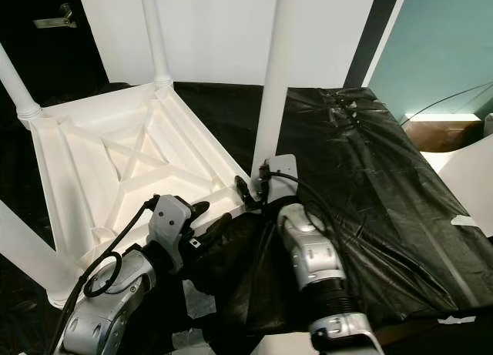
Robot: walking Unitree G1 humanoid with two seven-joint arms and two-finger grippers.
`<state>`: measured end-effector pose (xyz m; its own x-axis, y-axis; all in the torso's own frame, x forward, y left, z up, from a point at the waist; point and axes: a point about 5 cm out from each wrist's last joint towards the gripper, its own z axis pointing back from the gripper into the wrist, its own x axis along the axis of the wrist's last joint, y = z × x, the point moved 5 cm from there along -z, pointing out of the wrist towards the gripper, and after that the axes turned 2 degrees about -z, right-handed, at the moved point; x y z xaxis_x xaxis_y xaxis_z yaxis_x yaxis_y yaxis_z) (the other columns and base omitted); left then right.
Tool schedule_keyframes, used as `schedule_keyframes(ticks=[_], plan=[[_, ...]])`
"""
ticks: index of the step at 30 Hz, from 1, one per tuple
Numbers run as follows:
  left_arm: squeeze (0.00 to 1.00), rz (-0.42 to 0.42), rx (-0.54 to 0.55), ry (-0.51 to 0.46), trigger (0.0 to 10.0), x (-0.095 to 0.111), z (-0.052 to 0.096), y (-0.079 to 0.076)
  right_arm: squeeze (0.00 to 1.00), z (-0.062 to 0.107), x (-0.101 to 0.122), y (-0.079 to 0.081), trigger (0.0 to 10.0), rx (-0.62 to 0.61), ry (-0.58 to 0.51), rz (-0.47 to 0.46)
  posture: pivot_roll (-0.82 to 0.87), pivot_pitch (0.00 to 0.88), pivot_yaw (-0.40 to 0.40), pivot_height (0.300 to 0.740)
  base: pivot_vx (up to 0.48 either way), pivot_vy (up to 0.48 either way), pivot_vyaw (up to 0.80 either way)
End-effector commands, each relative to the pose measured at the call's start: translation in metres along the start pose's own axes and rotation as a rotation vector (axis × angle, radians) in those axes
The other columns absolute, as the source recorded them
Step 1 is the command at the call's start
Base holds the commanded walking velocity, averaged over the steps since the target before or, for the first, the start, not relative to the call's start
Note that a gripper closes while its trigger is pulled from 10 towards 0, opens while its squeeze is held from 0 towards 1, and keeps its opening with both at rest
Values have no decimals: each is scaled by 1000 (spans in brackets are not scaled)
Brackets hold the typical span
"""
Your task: Building children table
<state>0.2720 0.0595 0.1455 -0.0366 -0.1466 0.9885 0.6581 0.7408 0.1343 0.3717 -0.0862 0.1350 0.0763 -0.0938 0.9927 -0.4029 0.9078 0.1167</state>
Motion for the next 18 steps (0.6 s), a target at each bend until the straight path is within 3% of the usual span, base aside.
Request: schedule_keyframes(ticks=[1,3,4,6,8,12,13,14,18], plan=[[0,8,47,1,10000,0,-1,4,1000,1,3,-1,10000,10,-8,-13,178,13,-91,740,0,0,0],[0,8,49,4,10000,0,0,5,1000,5,4,-4,10000,74,-5,-5,174,13,-87,740,0,0,0],[0,6,49,5,10000,-1,0,6,1000,10,3,-5,10000,164,11,13,171,12,-81,740,0,0,0],[0,6,49,5,10000,-1,0,6,1000,10,3,-5,10000,164,11,13,171,12,-81,740,0,0,0],[0,2,47,6,10000,0,0,8,1000,14,3,-14,10000,278,40,66,167,11,-77,740,0,0,0],[0,0,45,6,10000,0,0,8,1000,12,2,-20,10000,316,61,89,167,11,-75,740,0,0,0],[0,-1,44,6,10000,1,0,8,184,11,1,-24,10000,333,75,110,168,10,-74,740,0,0,0],[0,-2,44,5,10000,1,0,9,0,8,0,-26,10000,356,94,133,173,10,-73,740,0,0,0],[0,-5,45,3,10000,2,0,10,0,1,-4,-25,10000,416,134,187,177,6,-71,740,0,0,0]])
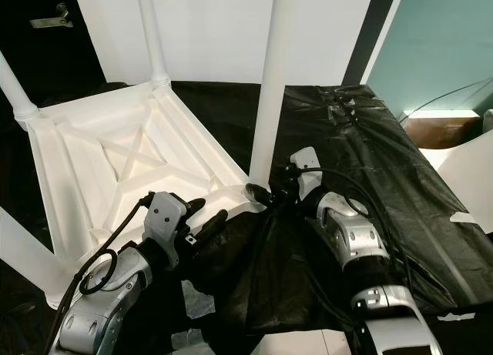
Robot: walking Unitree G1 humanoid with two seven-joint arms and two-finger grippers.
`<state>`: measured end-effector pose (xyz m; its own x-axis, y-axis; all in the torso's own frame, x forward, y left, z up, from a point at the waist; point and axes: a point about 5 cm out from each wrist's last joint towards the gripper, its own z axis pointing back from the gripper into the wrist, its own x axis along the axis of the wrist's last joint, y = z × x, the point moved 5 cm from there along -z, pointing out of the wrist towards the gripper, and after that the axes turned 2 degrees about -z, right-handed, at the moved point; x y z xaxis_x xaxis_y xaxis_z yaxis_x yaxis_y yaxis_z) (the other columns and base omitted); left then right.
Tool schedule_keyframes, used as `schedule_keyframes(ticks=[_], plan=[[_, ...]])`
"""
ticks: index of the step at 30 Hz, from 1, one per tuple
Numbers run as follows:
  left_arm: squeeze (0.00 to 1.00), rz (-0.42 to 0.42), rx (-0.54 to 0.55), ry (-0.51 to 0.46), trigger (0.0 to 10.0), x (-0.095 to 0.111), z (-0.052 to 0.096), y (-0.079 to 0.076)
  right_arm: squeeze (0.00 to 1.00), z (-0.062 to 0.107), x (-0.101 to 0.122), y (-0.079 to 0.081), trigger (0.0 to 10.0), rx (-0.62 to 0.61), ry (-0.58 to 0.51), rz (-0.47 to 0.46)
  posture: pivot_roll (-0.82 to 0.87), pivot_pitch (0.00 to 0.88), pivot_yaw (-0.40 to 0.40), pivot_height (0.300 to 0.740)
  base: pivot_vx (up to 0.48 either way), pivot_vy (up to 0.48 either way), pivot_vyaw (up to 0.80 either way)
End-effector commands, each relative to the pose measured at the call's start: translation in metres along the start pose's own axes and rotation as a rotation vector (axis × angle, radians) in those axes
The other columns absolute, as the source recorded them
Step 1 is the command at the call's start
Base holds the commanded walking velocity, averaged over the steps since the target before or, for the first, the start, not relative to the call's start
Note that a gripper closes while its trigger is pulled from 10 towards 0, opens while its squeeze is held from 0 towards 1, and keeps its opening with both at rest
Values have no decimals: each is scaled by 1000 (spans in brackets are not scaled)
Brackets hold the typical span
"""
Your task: Building children table
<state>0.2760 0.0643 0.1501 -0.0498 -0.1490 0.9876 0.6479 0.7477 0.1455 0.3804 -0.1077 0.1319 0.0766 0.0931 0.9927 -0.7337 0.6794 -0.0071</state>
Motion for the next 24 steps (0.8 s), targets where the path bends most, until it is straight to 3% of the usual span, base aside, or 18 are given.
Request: schedule_keyframes(ticks=[1,12,16,17,24], plan=[[0,5,32,12,10000,-2,0,3,0,0,-4,-1,10000,21,29,30,177,6,-71,740,0,0,0],[0,-4,40,4,10000,2,-1,6,0,-22,0,7,10000,148,113,136,201,2,-79,740,0,0,0],[0,-4,40,4,10000,2,-1,6,0,-22,0,7,10000,148,113,136,201,2,-79,740,0,0,0],[0,-3,44,3,10000,2,0,7,0,-23,-1,6,0,156,126,158,206,3,-84,740,0,0,0],[0,7,52,7,10000,0,2,5,0,-16,-17,0,0,137,175,178,195,15,-84,740,0,0,0]])
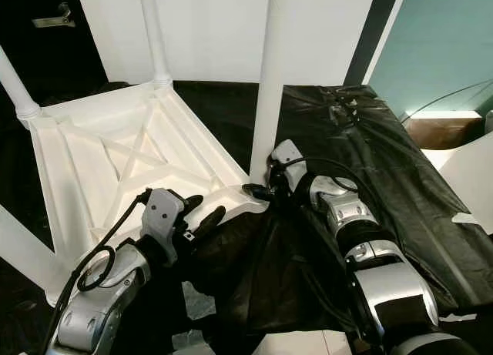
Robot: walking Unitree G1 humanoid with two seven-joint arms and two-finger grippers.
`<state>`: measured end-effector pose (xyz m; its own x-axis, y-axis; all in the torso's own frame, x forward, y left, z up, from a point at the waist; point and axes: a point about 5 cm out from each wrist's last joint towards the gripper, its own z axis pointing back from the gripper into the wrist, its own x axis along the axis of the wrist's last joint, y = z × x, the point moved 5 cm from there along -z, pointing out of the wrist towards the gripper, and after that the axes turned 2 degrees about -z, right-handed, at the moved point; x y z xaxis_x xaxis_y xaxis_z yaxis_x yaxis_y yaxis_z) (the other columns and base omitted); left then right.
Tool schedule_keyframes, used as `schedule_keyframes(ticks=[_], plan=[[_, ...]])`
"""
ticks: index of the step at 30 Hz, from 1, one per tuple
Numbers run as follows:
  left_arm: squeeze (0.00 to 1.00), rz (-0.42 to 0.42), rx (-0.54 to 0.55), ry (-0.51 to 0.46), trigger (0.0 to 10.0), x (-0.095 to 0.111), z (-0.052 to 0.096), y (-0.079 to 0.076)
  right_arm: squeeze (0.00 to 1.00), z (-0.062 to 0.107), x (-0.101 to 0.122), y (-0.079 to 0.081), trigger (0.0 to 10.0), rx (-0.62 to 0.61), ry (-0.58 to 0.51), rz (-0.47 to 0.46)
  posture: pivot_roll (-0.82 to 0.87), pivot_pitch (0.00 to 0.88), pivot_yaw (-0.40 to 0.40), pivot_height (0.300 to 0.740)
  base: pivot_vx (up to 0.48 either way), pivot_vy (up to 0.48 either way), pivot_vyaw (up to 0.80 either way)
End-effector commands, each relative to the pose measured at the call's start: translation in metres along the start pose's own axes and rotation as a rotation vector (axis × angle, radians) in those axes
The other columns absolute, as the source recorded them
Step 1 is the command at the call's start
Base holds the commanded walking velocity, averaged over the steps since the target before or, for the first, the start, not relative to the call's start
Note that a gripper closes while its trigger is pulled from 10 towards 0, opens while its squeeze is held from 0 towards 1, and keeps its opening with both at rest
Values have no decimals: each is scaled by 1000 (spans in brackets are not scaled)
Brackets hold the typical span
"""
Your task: Building children table
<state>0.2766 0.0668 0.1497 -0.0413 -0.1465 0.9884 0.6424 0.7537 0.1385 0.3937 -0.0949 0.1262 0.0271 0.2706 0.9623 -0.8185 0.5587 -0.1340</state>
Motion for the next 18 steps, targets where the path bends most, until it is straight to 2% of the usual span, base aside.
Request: schedule_keyframes(ticks=[1,5,7,9,12,13,15,17,18], plan=[[0,1,43,2,10000,1,1,2,0,2,-17,3,0,3,74,21,195,15,-84,740,0,0,0],[0,5,36,2,10000,1,1,0,0,3,-24,-2,0,-88,78,-23,189,20,-82,740,0,0,0],[0,7,33,4,10000,0,0,-2,0,0,-28,-3,0,-177,59,-118,189,22,-85,740,0,0,0],[0,7,33,4,10000,0,0,-2,0,0,-28,-3,0,-177,59,-118,189,22,-85,740,0,0,0],[0,16,35,10,10000,-1,1,-3,0,-5,-36,0,0,-319,33,-239,190,28,-88,740,0,0,0],[0,22,35,15,10000,-3,1,-4,0,-6,-36,2,0,-375,14,-244,189,28,-87,740,0,0,0],[0,22,35,15,10000,-3,1,-4,0,-6,-36,2,0,-375,14,-244,189,28,-87,740,0,0,0],[0,26,32,23,10000,-5,1,-6,0,-9,-34,7,0,-480,-24,-247,188,31,-86,740,0,0,0],[0,26,32,23,10000,-5,1,-6,0,-9,-34,7,0,-480,-24,-247,188,31,-86,740,0,0,0]])
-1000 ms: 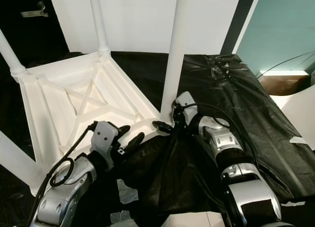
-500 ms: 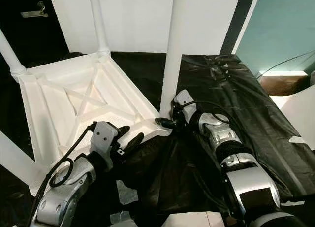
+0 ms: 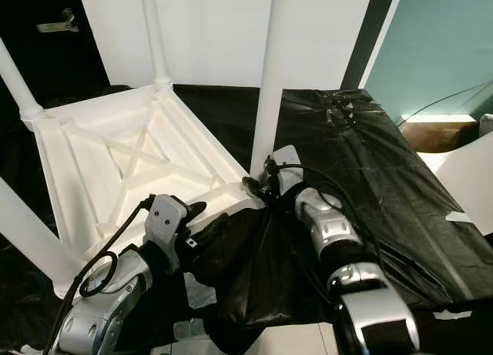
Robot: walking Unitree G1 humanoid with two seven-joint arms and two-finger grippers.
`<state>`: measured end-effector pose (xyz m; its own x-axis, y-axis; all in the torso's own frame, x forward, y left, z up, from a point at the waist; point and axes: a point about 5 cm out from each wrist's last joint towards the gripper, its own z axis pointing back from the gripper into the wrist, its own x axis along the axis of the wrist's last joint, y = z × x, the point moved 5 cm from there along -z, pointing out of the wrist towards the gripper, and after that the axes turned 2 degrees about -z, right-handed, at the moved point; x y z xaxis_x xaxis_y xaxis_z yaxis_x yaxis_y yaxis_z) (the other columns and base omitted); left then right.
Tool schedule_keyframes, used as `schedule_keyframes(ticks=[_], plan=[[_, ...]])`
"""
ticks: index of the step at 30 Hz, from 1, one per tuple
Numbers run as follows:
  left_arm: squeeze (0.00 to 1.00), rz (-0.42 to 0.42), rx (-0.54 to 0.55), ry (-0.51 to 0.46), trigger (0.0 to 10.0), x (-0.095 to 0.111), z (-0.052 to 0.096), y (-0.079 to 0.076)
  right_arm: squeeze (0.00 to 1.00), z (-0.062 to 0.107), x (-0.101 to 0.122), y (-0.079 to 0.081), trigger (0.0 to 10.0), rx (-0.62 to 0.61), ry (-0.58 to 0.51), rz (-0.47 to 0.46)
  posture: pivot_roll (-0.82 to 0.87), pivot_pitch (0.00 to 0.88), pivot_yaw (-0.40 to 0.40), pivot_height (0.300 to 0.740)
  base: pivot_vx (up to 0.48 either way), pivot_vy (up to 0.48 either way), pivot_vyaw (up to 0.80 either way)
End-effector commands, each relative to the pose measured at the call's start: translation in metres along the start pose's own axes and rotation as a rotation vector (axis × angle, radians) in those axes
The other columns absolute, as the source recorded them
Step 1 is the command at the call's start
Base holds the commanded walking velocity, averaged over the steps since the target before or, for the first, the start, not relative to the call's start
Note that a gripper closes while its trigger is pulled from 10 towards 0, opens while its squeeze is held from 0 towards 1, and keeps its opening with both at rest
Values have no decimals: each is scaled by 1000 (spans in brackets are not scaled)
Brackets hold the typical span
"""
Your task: Building children table
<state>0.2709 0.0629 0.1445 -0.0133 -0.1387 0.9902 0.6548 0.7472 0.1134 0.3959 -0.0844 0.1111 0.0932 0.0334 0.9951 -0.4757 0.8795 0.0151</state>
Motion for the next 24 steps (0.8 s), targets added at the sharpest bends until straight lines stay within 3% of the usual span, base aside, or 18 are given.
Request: schedule_keyframes(ticks=[1,5,6,8,9,17,18,19,20,21,24], plan=[[0,2,45,7,10000,0,0,1,0,5,-24,0,0,-91,80,-29,185,35,-83,740,0,0,0],[0,1,38,7,10000,0,0,0,0,3,-25,16,0,-193,53,-139,180,44,-71,740,0,0,0],[0,1,34,8,10000,-1,0,-1,0,4,-22,19,3176,-210,39,-168,175,48,-68,740,0,0,0],[0,2,32,9,10000,-1,0,-1,0,4,-19,20,3176,-218,28,-180,175,48,-68,740,0,0,0],[0,1,30,10,10000,-1,1,-2,0,5,-18,22,10000,-204,24,-188,180,49,-69,740,0,0,0],[0,5,55,9,10000,0,5,0,0,12,-11,21,10000,-209,-7,-166,187,64,-71,740,0,0,0],[0,13,59,-2,10000,3,6,0,122,13,-9,19,10000,-200,-17,-175,188,65,-73,740,0,0,0],[0,24,64,-12,10000,5,7,0,376,13,-7,19,10000,-195,-25,-185,191,66,-74,740,0,0,0],[0,24,64,-12,10000,5,7,0,376,13,-7,19,10000,-195,-25,-185,191,66,-74,740,0,0,0],[0,33,70,-23,10000,7,9,0,1000,14,-5,18,10000,-187,-33,-199,191,68,-75,740,0,0,0],[0,44,80,-38,10000,11,12,0,1000,16,-1,22,10000,-153,-39,-242,197,70,-80,740,0,0,0]])
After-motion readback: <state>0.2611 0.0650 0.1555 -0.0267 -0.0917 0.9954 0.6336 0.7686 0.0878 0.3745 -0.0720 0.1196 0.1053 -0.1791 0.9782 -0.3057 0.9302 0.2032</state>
